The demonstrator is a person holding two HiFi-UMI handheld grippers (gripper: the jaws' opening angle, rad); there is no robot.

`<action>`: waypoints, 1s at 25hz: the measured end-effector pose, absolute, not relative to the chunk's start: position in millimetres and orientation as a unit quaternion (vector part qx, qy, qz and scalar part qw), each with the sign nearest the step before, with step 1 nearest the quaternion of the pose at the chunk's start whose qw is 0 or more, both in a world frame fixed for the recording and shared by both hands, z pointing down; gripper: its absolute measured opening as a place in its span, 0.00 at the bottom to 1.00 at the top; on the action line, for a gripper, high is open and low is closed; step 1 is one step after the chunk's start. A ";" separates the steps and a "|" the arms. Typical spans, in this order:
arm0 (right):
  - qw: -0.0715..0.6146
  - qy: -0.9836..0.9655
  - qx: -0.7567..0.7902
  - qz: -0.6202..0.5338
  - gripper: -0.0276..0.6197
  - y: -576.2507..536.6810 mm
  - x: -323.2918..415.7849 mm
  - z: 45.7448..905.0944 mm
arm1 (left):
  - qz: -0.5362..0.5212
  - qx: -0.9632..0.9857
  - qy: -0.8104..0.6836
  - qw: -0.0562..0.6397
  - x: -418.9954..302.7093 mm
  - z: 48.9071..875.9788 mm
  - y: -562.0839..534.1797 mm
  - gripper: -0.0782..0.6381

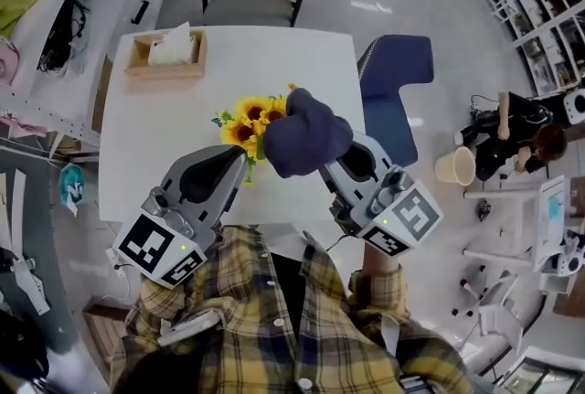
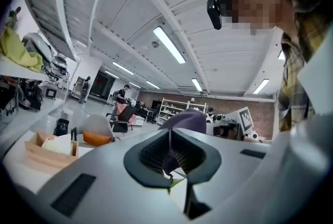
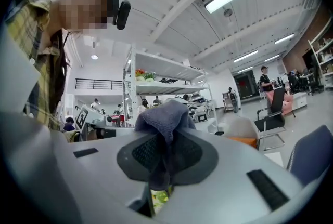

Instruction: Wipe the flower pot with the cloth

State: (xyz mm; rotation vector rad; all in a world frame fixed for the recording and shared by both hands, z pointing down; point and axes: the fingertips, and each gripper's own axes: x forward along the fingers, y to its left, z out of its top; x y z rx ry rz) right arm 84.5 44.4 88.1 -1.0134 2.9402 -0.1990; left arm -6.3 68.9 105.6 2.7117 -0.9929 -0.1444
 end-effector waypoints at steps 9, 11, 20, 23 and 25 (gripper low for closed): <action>0.051 0.937 -0.330 -0.100 0.09 80.6 70.4 86.8 | -0.018 0.925 -0.367 0.098 -13.3 99.2 99.6 0.12; 0.051 0.936 -0.332 -0.103 0.09 83.3 66.3 88.0 | -0.011 0.925 -0.367 0.094 -17.2 102.1 105.0 0.12; 0.029 0.939 -0.329 -0.095 0.09 87.6 47.8 94.7 | -0.015 0.927 -0.363 0.092 -35.7 106.6 113.4 0.12; 0.026 0.939 -0.329 -0.094 0.09 88.0 43.9 97.4 | -0.014 0.927 -0.362 0.092 -39.3 109.6 112.9 0.12; 0.023 0.940 -0.326 -0.094 0.09 89.6 40.4 100.3 | -0.012 0.928 -0.361 0.091 -41.5 111.3 113.1 0.12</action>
